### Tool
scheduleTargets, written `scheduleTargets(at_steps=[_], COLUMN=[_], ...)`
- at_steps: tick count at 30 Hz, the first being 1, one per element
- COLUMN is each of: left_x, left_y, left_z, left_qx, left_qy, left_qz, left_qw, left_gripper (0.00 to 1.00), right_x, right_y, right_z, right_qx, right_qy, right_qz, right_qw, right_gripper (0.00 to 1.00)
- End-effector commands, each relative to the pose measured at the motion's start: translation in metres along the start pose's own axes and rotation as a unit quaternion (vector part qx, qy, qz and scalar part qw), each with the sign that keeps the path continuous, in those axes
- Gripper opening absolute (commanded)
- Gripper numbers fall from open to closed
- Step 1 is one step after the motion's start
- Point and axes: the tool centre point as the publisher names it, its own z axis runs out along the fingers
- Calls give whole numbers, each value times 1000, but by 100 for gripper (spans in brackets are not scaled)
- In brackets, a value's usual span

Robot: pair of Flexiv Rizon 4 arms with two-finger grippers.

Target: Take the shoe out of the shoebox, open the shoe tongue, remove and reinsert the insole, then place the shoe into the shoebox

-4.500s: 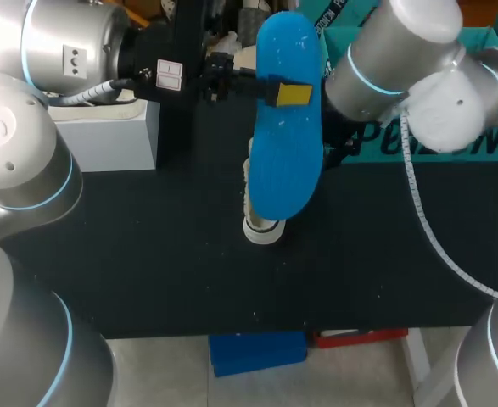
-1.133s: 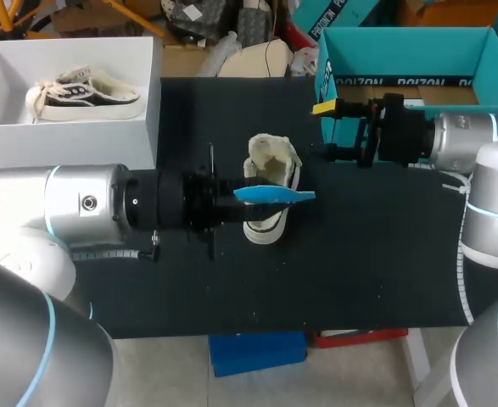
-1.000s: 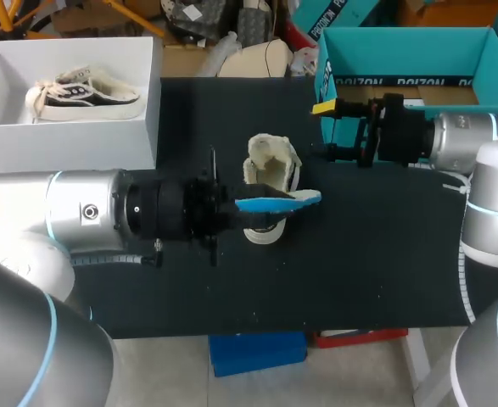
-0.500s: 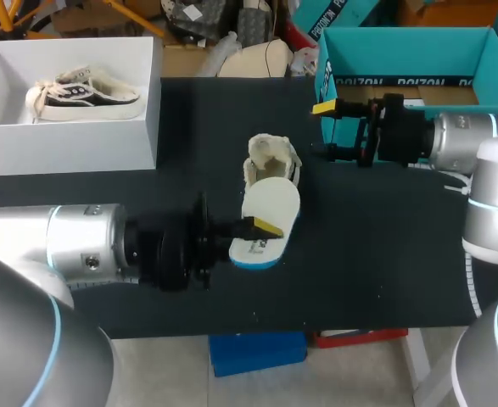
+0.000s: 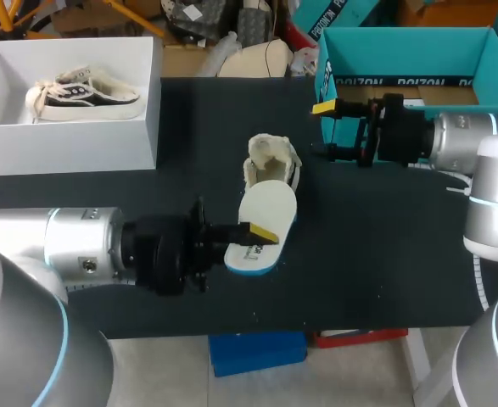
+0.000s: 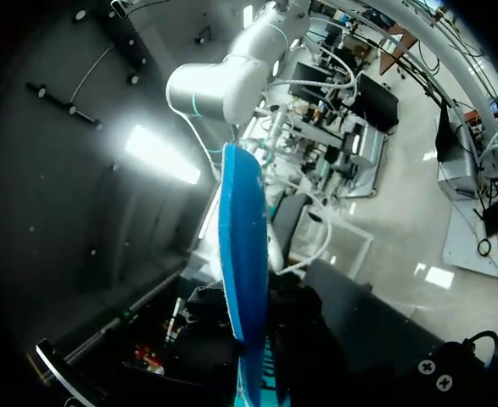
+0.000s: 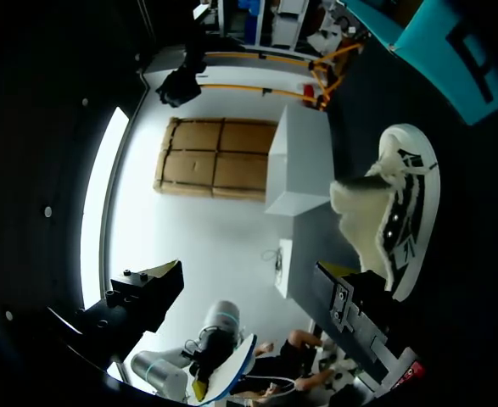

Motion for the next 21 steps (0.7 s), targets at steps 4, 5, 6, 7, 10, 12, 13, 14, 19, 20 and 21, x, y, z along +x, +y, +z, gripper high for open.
scheduleTargets(at_steps=[4,5,6,7,10,12,13,14,19,20,21], left_x=[18,21,25,30,39,43,45,46,47,46,46], left_y=[-7,-4,-2,2,16,26,32,37,66,72,79], left_z=[14,15,15,16,16,15,15,15,16,16,16], left_qx=[-9,-6,-2,-11,-12,-13,-15,-13,-12,-11,-19], left_qy=[-37,-44,-50,-35,-52,-66,-60,-62,-58,-59,-56], left_qz=[160,181,192,217,239,245,255,261,283,284,280], left_qw=[986,983,980,975,970,967,965,963,957,957,958], left_gripper=[0,0,0,0,0,0,0,0,0,0,0], right_x=[-1,-1,-1,-1,-1,-1,-1,-1,-1,-1,-1], right_y=[-1,-1,-1,-1,-1,-1,-1,-1,-1,-1,-1], right_z=[1,1,1,1,1,1,1,1,1,1,1], right_qx=[-1,-1,-1,-1,-1,-1,-1,-1,-1,-1,-1], right_qy=[-1,-1,-1,-1,-1,-1,-1,-1,-1,-1,-1], right_qz=[0,0,0,0,0,0,0,0,0,0,0], right_qw=[1000,1000,1000,1000,1000,1000,1000,1000,1000,1000,1000], right_gripper=[100,100,100,100,100,100,100,100,100,100,100])
